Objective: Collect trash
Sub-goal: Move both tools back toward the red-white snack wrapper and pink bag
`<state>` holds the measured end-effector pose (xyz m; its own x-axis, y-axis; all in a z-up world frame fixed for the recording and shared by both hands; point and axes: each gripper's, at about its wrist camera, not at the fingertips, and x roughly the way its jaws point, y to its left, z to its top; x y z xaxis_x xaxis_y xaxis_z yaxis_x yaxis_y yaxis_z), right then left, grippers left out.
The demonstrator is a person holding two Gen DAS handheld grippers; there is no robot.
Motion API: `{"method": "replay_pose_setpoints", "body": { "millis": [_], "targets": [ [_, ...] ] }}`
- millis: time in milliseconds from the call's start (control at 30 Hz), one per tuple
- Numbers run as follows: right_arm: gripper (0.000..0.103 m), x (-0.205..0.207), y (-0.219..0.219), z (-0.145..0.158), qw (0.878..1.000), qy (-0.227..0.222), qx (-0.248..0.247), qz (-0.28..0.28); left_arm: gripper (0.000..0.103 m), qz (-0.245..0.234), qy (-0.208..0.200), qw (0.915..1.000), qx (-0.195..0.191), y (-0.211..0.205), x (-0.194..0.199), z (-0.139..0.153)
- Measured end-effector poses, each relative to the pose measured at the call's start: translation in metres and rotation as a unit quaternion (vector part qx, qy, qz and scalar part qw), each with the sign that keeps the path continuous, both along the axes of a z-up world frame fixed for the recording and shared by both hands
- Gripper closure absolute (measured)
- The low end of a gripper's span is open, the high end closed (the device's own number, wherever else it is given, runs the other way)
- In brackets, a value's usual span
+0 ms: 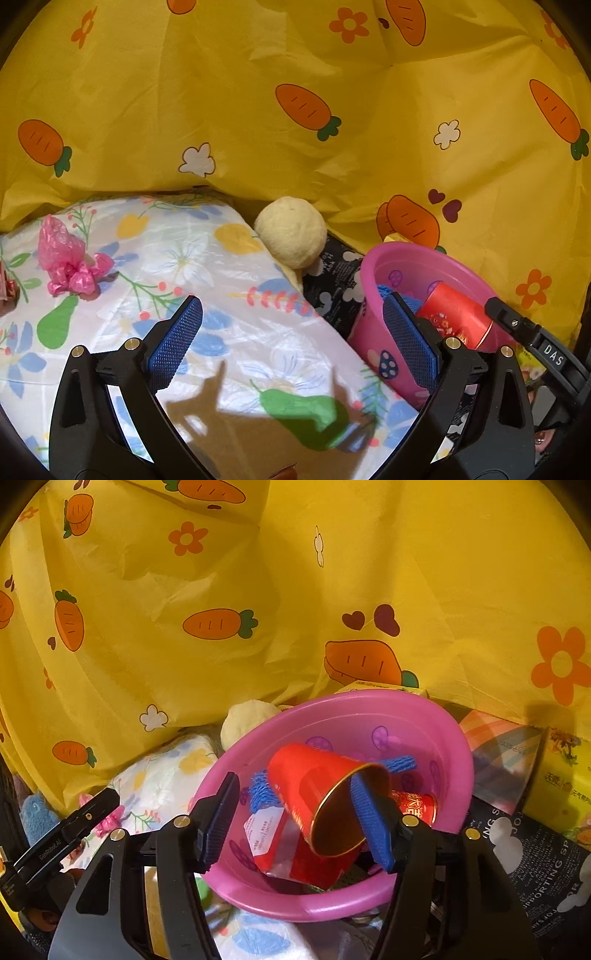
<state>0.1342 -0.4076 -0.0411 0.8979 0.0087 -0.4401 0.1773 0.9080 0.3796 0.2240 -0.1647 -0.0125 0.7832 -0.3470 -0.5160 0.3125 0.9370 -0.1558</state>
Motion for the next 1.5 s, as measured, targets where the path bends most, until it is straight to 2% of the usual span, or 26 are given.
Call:
{"method": "replay_pose_setpoints", "body": {
  "millis": [133, 333, 600, 800, 1000, 1300, 1500],
  "targets": [
    [0.033, -0.01, 0.004, 0.006, 1.0, -0.003, -0.01, -0.006, 0.006, 0.015, -0.006, 0.9998, 0.012, 0.018, -0.012, -0.002],
    [0.027, -0.023, 0.026, 0.021, 0.999, -0.023, -0.032, 0.002, 0.006, 0.048, -0.011, 0.9988, 0.004, 0.054, -0.031, 0.001],
    [0.019, -0.026, 0.08, 0.022, 0.997, -0.034, -0.052, 0.044, 0.006, 0.096, -0.011, 0.995, 0.024, 0.098, -0.053, -0.002],
    [0.017, -0.022, 0.121, 0.021, 0.995, -0.04, -0.052, 0.076, 0.006, 0.139, -0.013, 0.9895, 0.039, 0.141, -0.065, -0.002],
    [0.014, -0.004, 0.178, 0.02, 0.989, -0.036, -0.064, 0.128, 0.006, 0.194, -0.006, 0.9795, 0.052, 0.193, -0.065, -0.002],
    [0.013, 0.043, 0.281, 0.019, 0.97, -0.01, -0.098, 0.224, 0.006, 0.29, 0.005, 0.9545, 0.069, 0.284, -0.047, 0.0],
    [0.013, 0.083, 0.334, 0.014, 0.96, 0.01, -0.123, 0.252, 0.006, 0.315, 0.004, 0.9466, 0.067, 0.323, -0.035, 0.003]
  ]
}}
